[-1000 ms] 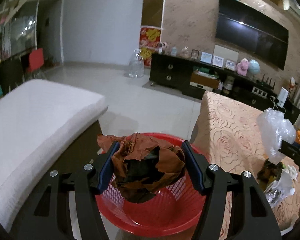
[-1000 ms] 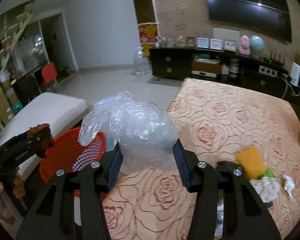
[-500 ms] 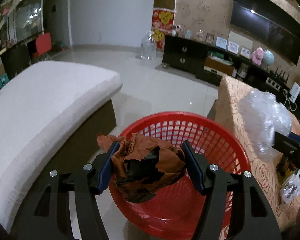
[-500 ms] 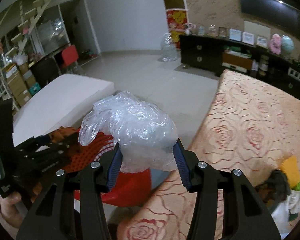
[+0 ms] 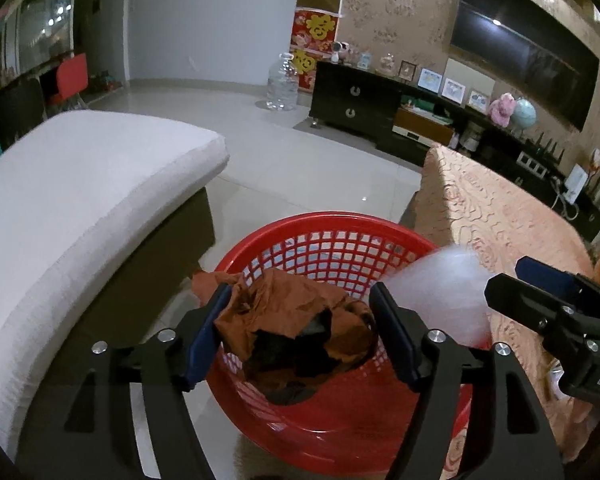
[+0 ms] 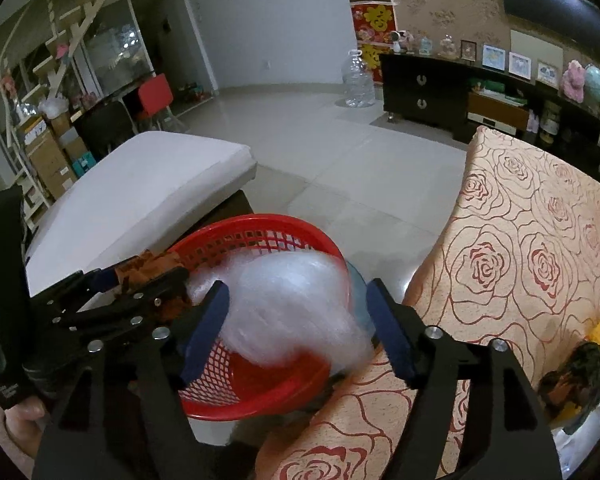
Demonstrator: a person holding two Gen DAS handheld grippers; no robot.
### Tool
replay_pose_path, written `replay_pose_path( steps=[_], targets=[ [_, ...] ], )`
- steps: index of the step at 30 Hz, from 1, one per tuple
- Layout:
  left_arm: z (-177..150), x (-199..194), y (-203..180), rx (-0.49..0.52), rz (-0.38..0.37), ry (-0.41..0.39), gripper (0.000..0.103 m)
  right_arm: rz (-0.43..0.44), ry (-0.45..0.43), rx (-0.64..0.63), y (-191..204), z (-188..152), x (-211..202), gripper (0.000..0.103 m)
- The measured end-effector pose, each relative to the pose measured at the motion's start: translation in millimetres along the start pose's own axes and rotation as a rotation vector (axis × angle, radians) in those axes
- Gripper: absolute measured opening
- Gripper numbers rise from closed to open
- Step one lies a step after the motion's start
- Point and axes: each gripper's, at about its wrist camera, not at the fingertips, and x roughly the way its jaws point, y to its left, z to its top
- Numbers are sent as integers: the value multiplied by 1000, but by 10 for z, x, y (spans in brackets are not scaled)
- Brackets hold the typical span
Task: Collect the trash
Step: 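Open both tools to drop the cloth and plastic into the wastebasket, then move both tools back over the trash on the table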
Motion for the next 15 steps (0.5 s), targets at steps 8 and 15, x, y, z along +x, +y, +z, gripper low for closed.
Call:
replay_pose_path(
  steps=[8,15],
  targets=[
    [-14,-116,23,-18,-23,-43,82,-15,-27,16,-70,6,-130,71],
    [-11,-251,-69,6,-25,-108,88,-61,-69,17,-172,4,-309,71]
  ],
)
